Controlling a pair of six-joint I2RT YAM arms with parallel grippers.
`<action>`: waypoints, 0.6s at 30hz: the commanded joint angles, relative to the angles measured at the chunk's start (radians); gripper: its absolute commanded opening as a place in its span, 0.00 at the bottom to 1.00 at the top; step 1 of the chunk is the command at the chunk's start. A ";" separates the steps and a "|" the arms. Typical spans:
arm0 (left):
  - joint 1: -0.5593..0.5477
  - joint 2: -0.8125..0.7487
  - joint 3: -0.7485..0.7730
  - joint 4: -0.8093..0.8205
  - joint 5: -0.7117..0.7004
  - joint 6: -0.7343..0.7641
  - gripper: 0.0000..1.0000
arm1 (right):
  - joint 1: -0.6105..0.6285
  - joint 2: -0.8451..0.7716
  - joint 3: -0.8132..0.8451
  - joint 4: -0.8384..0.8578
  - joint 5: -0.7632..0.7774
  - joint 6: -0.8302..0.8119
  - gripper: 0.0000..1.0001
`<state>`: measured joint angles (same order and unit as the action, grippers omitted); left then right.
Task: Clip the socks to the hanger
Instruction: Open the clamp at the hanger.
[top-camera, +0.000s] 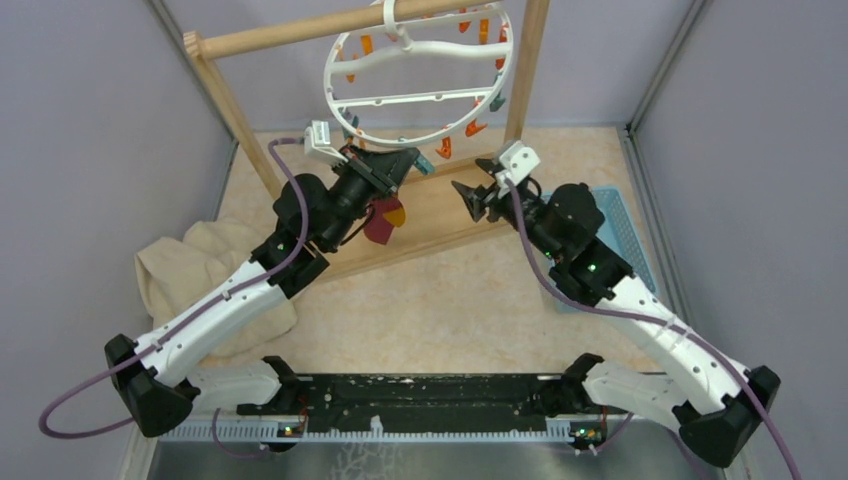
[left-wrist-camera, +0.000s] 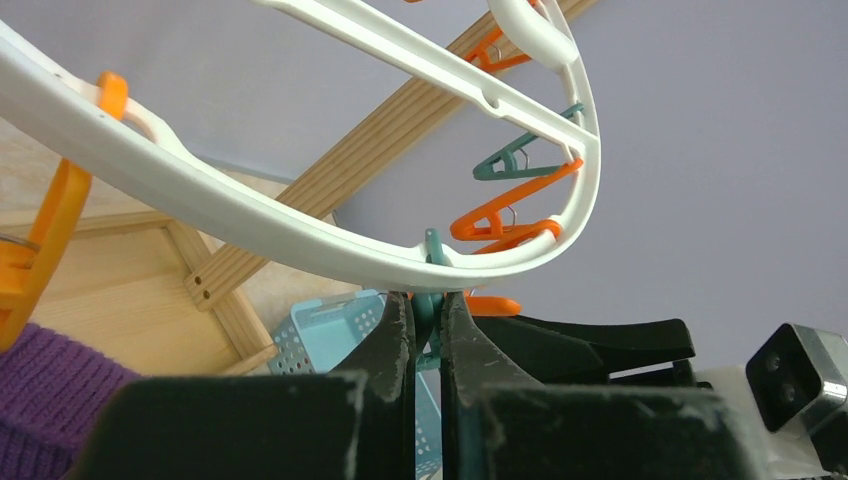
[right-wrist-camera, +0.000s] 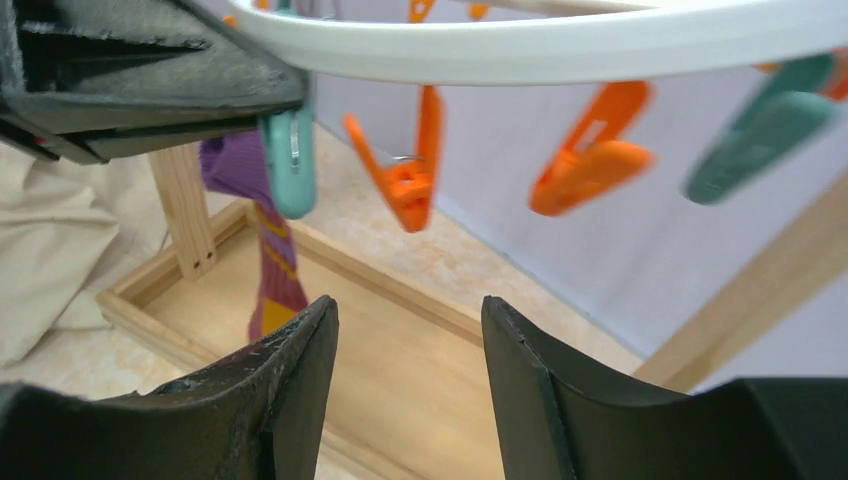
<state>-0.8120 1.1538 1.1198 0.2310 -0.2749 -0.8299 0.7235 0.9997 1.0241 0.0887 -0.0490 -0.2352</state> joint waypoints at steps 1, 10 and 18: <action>-0.003 -0.023 0.000 0.026 0.019 -0.020 0.00 | -0.048 -0.108 -0.015 -0.042 0.042 0.096 0.55; -0.003 -0.042 -0.023 0.038 0.050 -0.011 0.00 | -0.415 -0.144 -0.113 -0.197 0.027 0.483 0.61; -0.003 -0.075 -0.034 0.011 0.052 0.016 0.00 | -0.719 -0.064 -0.250 -0.288 0.144 0.716 0.59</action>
<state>-0.8116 1.1088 1.0946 0.2462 -0.2413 -0.8284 0.0433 0.9085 0.8162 -0.1562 -0.0185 0.3351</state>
